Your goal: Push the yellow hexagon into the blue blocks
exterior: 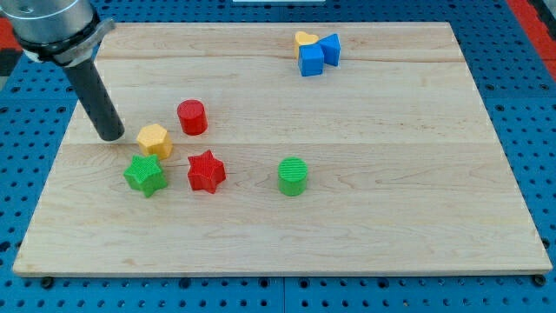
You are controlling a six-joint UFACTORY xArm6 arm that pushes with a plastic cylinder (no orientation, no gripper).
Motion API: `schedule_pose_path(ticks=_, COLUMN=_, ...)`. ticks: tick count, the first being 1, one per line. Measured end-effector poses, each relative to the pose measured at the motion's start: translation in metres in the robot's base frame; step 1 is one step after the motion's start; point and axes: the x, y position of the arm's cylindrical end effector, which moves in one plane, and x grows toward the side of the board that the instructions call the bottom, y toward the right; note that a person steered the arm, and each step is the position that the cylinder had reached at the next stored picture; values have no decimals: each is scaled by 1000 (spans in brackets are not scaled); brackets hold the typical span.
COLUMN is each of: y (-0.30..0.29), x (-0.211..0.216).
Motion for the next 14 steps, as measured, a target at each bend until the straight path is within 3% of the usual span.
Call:
schedule_pose_path(ticks=2, y=-8, x=31)
schedule_pose_path(ticks=6, y=73, x=-4)
schedule_pose_path(ticks=14, y=234, x=11)
